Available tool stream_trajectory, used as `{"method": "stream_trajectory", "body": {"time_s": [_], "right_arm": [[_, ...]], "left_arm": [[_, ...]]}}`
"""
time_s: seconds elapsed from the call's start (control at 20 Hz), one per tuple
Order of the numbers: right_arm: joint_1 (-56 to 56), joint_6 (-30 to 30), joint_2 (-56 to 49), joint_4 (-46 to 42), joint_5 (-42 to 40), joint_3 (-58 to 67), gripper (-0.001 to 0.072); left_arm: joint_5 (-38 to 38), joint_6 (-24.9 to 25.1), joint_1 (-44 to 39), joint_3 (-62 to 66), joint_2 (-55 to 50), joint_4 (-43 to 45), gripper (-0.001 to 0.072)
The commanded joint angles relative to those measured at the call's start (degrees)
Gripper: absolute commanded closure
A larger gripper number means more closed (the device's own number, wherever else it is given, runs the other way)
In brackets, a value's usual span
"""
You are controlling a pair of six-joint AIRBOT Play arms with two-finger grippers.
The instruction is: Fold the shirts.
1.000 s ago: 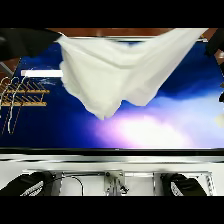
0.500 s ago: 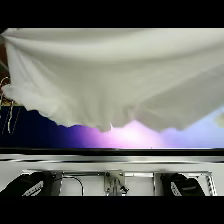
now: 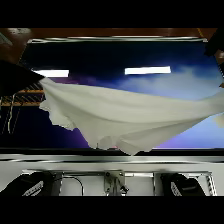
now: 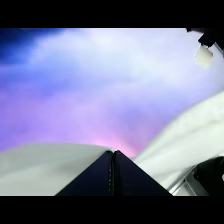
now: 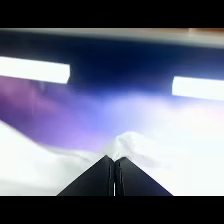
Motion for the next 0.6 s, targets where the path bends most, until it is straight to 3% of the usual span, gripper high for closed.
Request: {"method": "stream_trajectory", "body": {"time_s": [0.0, 0.25, 0.4, 0.55], "right_arm": [[-0.04, -0.48, -3.17, -0.26, 16.65, -4.13, 0.0651], [-0.04, 0.44, -5.57, -0.04, 8.24, -13.86, 0.0651], [-0.04, 1.31, -9.55, 0.13, 5.03, -19.80, 0.0651], [-0.04, 4.92, -14.45, 1.07, -9.09, -21.29, 0.0651]], "left_arm": [[-0.52, 2.34, 0.02, -13.79, 0.04, -0.15, 0.0670], [12.26, 3.85, 0.02, -33.33, -0.50, 0.00, 0.0670], [20.94, 3.87, 0.02, -38.84, -4.72, -2.97, 0.0670], [32.74, 6.99, 0.02, -37.99, -10.67, -12.04, 0.0670]]}}
